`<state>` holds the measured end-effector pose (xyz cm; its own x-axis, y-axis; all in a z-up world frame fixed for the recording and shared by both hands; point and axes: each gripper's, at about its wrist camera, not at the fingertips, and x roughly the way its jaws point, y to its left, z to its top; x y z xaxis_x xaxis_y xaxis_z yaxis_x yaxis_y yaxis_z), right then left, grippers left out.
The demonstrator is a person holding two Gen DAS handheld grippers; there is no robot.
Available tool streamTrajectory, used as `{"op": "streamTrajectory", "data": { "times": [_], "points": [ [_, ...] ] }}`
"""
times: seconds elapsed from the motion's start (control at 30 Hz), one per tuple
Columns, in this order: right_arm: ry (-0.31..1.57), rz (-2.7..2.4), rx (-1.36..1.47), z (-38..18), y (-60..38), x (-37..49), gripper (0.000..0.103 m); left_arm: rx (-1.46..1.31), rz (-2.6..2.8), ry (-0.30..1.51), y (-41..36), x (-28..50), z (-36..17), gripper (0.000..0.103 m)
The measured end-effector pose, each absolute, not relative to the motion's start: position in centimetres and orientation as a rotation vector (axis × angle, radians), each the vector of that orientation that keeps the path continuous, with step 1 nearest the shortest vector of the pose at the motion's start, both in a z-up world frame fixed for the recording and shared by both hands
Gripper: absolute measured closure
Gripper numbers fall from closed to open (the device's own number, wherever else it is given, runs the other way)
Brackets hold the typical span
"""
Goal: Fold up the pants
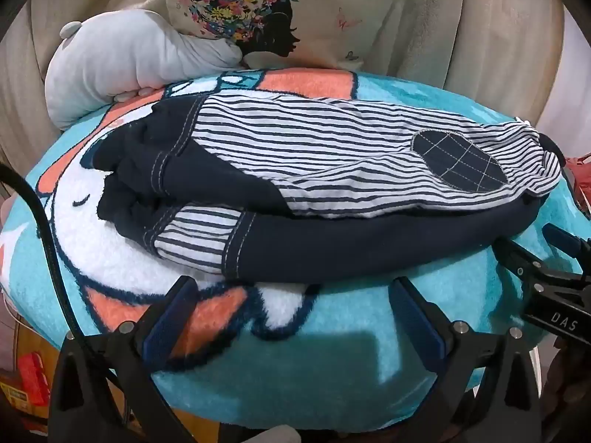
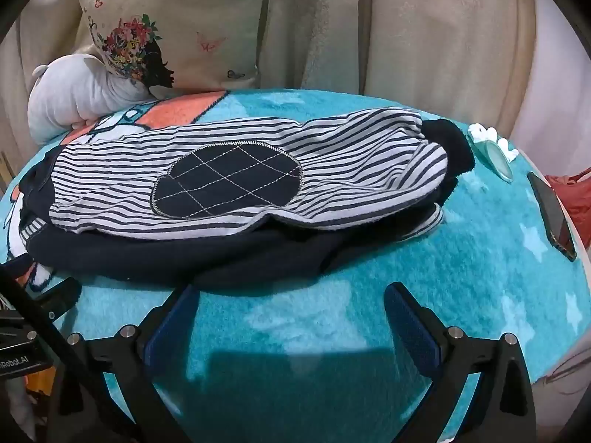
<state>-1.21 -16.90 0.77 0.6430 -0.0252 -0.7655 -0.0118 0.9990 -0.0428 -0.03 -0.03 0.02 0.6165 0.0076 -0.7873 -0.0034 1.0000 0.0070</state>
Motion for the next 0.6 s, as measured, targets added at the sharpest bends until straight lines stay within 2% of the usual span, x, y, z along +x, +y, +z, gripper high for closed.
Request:
{"op": "streamTrajectory", "data": {
  "times": [0.6],
  "points": [
    [0.872, -0.019, -0.036, 0.8, -17.1, -1.3, 0.001, -0.002, 0.011, 0.878, -0.3, -1.0, -0.2, 0.0]
  ]
}}
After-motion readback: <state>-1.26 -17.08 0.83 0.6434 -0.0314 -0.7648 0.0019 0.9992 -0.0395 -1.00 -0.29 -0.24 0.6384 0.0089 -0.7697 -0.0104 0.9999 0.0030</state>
